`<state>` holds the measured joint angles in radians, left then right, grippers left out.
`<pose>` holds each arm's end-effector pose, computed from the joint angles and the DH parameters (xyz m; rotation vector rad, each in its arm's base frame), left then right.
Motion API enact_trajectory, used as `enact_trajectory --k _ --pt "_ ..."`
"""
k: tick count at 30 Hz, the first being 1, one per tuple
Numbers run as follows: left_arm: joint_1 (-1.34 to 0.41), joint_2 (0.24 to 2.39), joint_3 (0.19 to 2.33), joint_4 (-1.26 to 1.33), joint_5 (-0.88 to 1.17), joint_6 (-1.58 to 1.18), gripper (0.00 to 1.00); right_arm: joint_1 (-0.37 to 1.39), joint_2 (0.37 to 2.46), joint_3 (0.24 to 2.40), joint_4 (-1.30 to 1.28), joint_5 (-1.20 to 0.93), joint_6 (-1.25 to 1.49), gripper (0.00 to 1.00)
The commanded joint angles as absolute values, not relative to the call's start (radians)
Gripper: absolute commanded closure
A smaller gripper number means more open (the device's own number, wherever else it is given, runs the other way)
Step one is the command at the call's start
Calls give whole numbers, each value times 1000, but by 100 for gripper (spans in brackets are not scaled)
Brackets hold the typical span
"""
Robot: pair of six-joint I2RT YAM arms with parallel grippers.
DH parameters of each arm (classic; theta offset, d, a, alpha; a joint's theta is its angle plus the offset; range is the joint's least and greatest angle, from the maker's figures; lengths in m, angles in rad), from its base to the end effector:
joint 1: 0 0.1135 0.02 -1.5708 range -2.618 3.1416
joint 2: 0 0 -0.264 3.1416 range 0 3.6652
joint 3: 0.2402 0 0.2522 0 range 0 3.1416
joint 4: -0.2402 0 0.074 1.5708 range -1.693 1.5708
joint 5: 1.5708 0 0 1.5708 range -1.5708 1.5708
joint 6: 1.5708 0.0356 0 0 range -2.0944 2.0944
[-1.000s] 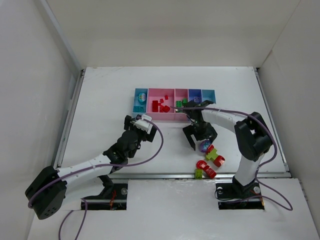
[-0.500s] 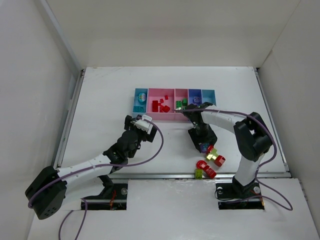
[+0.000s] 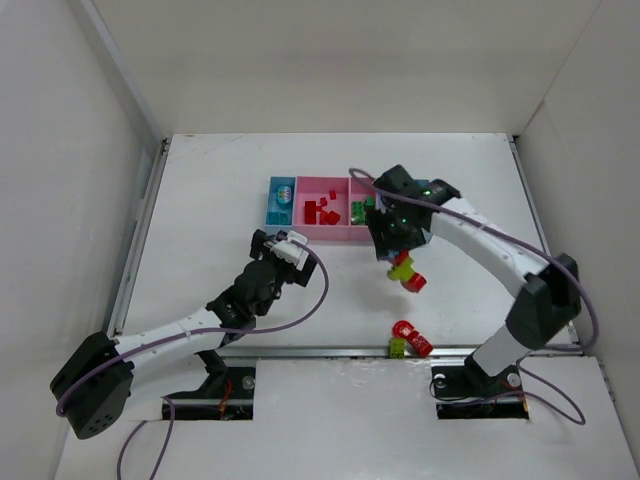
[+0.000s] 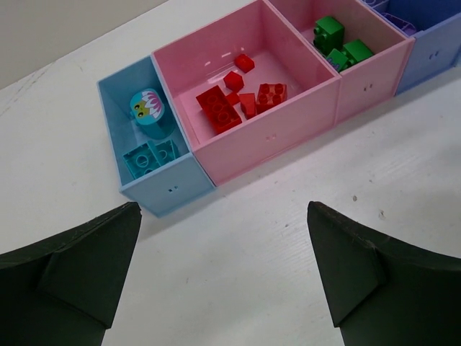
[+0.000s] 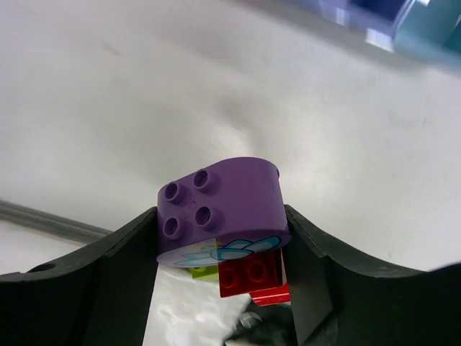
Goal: Sort the legos into containers by color
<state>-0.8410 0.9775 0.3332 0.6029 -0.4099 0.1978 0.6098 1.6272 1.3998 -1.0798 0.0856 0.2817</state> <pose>0.1511 -0.1477 0.2288 0.5108 1.5282 -0.1676 0.2604 0.1782 0.2746 -0.4521 2.8309 0.0531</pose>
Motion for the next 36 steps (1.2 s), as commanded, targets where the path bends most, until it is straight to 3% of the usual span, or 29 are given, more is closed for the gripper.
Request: enact_trajectory --k 1,5,10,16,20,25,36 --pt "-845 953 336 650 -336 276 0 618 1467 1500 -956 6 262 100" --pt "-845 942 370 727 -249 408 0 618 1338 1451 -728 -141 223 100" --pt "-845 931 422 793 3 514 0 627 1250 1370 -475 -301 195 100" --pt "-845 1000 546 762 351 541 0 641 1177 1348 -391 -364 89 100" --pt "-845 1066 669 642 523 551 0 641 1125 1325 -380 -373 40 100" --pt "-815 1190 950 257 823 618 0 629 1086 1289 -380 -466 -27 100" --pt "-815 1209 1020 204 884 661 0 629 967 1198 -419 -626 -75 100"
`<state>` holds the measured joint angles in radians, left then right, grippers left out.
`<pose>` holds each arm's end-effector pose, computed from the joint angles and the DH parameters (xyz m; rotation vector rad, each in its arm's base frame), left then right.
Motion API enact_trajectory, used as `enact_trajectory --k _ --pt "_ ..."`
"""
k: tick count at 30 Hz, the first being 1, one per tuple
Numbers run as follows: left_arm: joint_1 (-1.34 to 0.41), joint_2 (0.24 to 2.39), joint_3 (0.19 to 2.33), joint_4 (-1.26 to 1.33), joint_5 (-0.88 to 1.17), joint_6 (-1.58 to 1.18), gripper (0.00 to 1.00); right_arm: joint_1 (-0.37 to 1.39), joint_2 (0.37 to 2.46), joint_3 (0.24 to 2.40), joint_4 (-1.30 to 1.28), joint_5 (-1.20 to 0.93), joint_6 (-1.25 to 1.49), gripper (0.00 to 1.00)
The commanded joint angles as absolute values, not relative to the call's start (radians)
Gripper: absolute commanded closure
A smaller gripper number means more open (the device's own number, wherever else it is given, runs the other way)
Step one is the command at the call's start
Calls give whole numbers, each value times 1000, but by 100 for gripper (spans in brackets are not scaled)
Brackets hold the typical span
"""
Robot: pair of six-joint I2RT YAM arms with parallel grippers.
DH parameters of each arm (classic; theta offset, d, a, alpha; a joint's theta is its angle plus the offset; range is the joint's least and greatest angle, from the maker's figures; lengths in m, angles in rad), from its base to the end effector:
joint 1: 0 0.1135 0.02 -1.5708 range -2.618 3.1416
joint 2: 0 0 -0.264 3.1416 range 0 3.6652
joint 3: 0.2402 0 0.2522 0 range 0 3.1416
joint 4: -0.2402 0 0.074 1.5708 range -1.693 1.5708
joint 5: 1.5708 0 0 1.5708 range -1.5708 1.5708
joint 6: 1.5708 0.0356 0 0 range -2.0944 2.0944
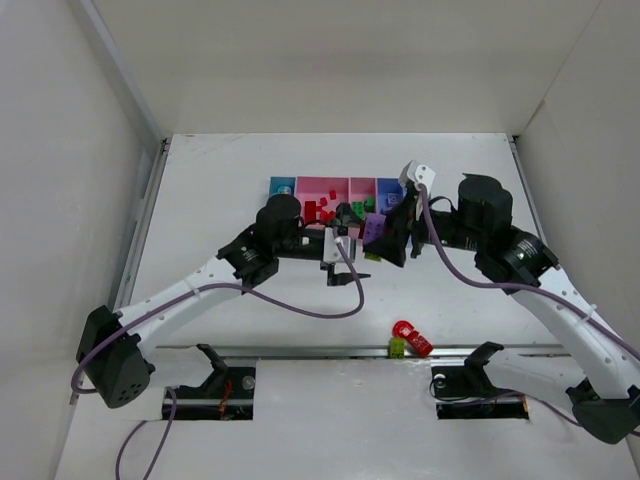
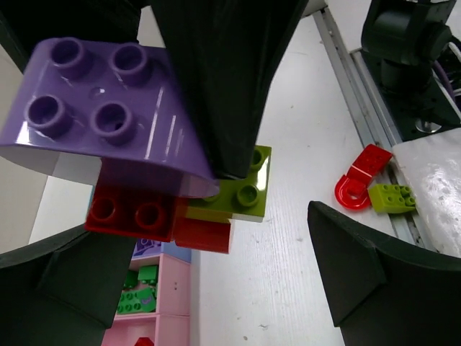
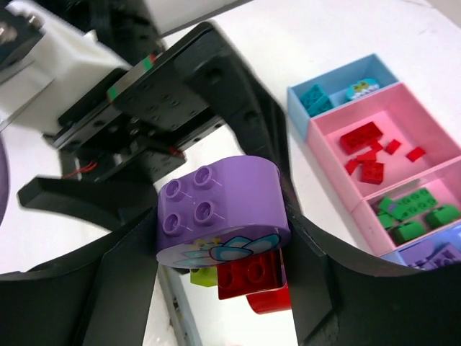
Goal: Sort the legos into containers by color
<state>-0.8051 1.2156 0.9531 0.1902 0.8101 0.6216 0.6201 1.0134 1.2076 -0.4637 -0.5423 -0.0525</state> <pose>0.1745 -0.2187 0.3483 1.4933 0.7735 -0.8001 0.1601 0.1369 0.4159 -0.9819 1.6203 0.8897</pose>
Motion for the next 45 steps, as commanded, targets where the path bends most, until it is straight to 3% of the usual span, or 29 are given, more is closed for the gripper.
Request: enact_trajectory --k 1,13,15,16,18,19,24,28,36,41,43,45 --pt "-825 1209 1020 204 884 661 0 629 966 1198 -419 -638 -75 100" --pt "-868 1190 1011 287 753 589 0 683 997 1198 -368 -669 -31 100" --pt "-868 1181 1011 264 753 609 13 683 997 1198 -359 -669 -20 100" --pt "-868 1181 1011 255 753 609 34 692 997 1198 -347 -669 -20 100" --pt "-868 1170 999 255 753 600 53 692 997 1198 -347 -669 -11 100" --pt "-868 1161 990 255 743 591 67 692 997 1198 -347 -660 -11 100" --pt "-877 1134 956 255 701 554 99 701 988 1177 -347 -640 9 100" --pt "-877 1115 893 290 599 512 100 701 988 1166 -336 -540 32 100" --pt "-877 1097 819 246 341 472 100 669 988 1166 -382 -138 159 100" --pt "-877 1057 752 227 289 407 100 578 1098 1186 -382 -51 308 100" --pt "-877 1046 739 212 288 385 100 523 1159 1199 -409 -41 343 94" --pt "-877 1035 727 200 279 371 100 490 1256 1222 -410 -41 353 94"
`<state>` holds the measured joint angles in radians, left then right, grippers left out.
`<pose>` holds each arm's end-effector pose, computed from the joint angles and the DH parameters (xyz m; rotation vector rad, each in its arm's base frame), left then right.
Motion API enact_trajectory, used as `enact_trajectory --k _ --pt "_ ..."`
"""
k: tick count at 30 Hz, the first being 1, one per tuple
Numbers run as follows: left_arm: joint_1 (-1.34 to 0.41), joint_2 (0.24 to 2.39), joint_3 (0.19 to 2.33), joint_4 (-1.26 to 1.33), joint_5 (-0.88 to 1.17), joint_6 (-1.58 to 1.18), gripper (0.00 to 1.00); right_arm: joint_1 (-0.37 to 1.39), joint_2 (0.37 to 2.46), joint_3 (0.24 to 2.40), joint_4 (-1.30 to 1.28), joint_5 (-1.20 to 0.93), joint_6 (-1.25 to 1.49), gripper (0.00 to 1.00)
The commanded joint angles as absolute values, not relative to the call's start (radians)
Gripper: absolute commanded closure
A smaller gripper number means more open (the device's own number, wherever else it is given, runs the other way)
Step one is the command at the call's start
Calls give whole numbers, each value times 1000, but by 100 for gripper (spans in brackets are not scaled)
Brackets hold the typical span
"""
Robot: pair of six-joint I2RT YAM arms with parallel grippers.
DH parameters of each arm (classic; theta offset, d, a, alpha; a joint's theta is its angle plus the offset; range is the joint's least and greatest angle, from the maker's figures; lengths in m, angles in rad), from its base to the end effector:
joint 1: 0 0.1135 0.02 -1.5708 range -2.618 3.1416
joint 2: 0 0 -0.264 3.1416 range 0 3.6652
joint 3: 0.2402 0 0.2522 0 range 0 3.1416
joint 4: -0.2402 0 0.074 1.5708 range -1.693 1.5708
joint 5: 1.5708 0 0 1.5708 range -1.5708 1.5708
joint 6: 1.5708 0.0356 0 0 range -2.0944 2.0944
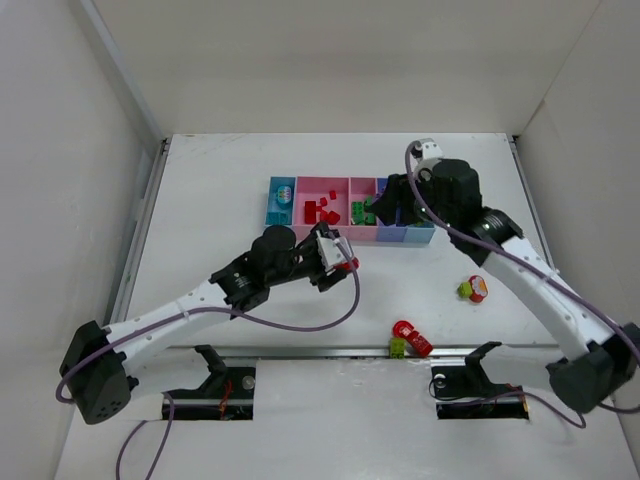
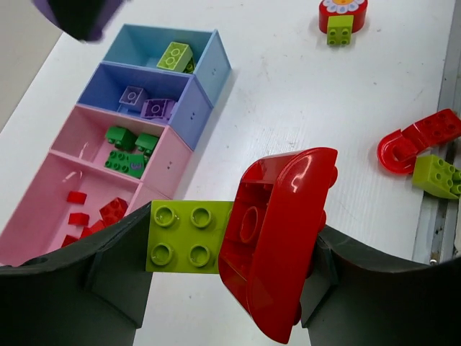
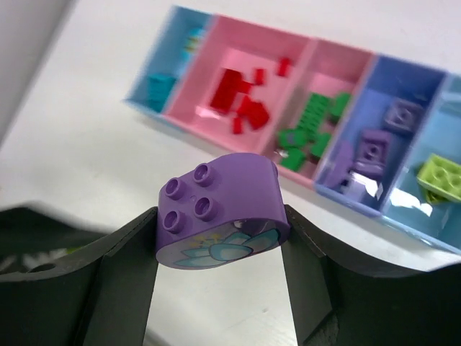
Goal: Sort the legos into containers by color
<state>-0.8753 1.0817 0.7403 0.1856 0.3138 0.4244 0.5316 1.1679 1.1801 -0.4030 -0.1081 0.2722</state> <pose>0.1540 -0.2016 0.3043 1.2408 1.2435 -0.6012 0.2238 0.1360 0.3777 -0.3325 1.9858 0.6272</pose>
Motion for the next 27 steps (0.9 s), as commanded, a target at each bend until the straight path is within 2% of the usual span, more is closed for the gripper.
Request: enact_trajectory --k 1,7,8,9,17,18,20,21,24,27 --pt "-877 1026 718 199 279 371 100 476 1290 1232 -410 -52 353 94" --pt "-877 1006 686 199 229 362 100 408 1528 1334 -419 -70 353 91" --pt "-877 997 686 209 229 362 100 396 1546 1345 -419 -71 353 81" --pt "-877 997 686 209 219 362 100 384 1560 1345 -419 -71 363 76" --pt "-877 997 666 218 219 362 100 351 1635 1377 -382 -49 373 49" --pt "-877 997 666 218 219 362 100 351 1635 1378 -393 -49 364 36" --pt "-877 997 666 218 219 362 100 351 1676 1423 -422 -93 341 20" --pt "-877 997 666 218 219 362 100 351 1677 1437 -432 -104 315 0" --pt "-877 997 666 227 219 373 100 351 1690 1469 -466 -104 284 0" --pt "-877 997 666 227 219 382 100 351 1617 1454 -466 -104 247 0"
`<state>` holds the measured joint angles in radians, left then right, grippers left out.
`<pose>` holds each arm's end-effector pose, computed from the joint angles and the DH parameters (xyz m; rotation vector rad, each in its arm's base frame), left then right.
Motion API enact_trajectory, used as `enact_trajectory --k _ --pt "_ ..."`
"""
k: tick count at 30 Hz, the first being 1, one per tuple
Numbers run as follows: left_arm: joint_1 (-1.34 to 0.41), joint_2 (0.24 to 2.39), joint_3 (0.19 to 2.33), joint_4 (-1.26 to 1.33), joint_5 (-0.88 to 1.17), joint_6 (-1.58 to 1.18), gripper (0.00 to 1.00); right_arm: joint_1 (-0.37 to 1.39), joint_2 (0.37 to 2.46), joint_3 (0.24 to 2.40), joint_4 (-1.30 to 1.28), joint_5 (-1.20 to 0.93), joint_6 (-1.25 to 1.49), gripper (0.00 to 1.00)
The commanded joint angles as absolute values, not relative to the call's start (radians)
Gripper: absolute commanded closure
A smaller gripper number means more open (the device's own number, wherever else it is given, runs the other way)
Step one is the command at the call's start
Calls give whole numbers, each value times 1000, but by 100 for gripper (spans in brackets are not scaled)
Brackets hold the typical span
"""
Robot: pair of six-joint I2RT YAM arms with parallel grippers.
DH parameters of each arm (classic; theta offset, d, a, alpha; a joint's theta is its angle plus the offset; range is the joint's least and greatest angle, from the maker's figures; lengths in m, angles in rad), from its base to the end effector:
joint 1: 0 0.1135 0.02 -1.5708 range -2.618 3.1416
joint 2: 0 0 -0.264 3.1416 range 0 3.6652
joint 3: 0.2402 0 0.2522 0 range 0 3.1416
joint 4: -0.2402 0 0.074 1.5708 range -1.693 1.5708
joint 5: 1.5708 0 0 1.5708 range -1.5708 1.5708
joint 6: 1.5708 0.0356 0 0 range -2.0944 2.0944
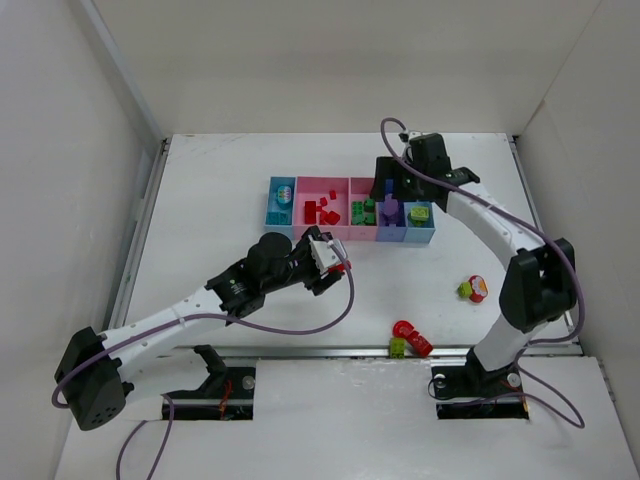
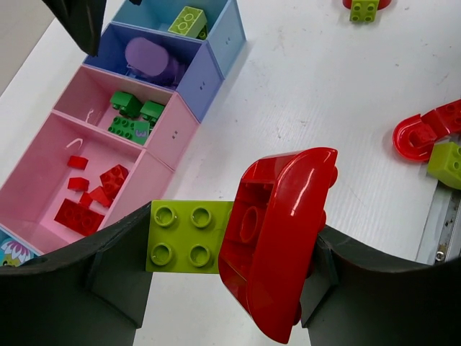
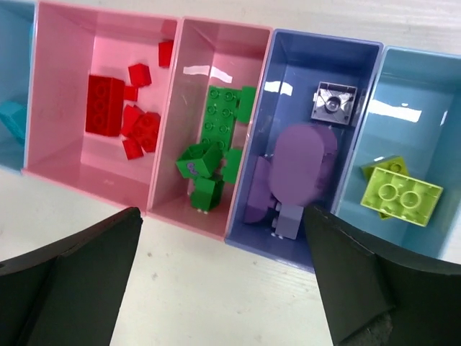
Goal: Sort the legos into containers by color
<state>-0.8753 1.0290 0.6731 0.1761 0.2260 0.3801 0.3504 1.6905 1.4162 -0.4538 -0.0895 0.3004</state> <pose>0.1485 -0.1904 0.2911 1.1761 1.3351 -0.5572 0.3608 0.1352 0.2942 -0.1052 2.3325 0.4335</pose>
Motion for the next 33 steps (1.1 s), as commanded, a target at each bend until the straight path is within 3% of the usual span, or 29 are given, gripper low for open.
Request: enact_trajectory --k 1,11,14,18,28,33 --pt "-877 997 666 236 219 382 100 351 1593 1444 -456 -121 201 0" --pt "-877 988 689 245 374 482 100 547 1180 1154 -520 -531 -361 0" --pt "-877 988 709 245 443 491 100 659 1103 1085 -529 -493 -373 6" --pt "-877 988 744 245 474 473 100 750 1040 1075 -561 -445 -344 32" --pt "-868 1031 816 215 541 387 100 856 927 1057 -477 -386 -276 35" --pt "-868 1040 839 204 587 376 100 882 948 1078 -408 -373 -258 46"
